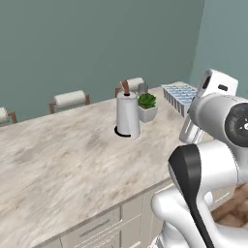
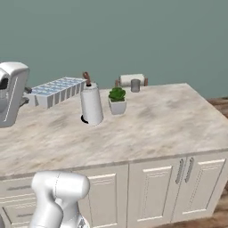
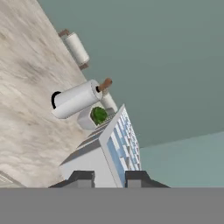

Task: Open the freezer door, pick up the ice cube tray from the freezer, and place it on the dining counter.

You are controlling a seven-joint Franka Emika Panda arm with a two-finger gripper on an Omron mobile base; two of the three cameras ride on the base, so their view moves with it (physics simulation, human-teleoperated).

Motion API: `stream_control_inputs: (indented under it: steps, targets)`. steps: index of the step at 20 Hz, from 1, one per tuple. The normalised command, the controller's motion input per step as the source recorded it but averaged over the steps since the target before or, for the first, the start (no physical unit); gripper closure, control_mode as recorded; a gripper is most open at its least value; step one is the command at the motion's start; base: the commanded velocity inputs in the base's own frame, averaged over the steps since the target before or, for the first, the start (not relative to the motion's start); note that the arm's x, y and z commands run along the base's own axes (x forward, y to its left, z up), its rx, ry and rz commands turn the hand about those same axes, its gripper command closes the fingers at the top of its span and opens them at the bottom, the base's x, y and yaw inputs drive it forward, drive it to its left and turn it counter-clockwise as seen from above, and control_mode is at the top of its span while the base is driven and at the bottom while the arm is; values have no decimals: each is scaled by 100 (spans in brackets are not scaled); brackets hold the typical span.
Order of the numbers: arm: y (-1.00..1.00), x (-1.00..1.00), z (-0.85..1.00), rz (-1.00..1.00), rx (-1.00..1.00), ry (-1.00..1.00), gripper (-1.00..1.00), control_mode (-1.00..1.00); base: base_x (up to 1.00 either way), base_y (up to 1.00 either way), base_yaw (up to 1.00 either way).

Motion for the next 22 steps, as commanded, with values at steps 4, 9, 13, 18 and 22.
stream_control_inputs:
  steps: [4, 9, 13, 18, 22]
  targets:
    - [0, 0, 0, 0, 0, 0, 100, 100, -24, 16, 63]
    - [0, 0, 0, 0, 0, 0, 100, 100, -6, 10, 35]
    - [0, 0, 0, 0, 0, 0, 100, 100, 0, 26, 19]
    - [25, 4, -19, 14, 0, 3, 100, -100, 3, 11, 8]
    - [67, 13, -34, 26, 0, 12, 100, -100, 0, 0, 0]
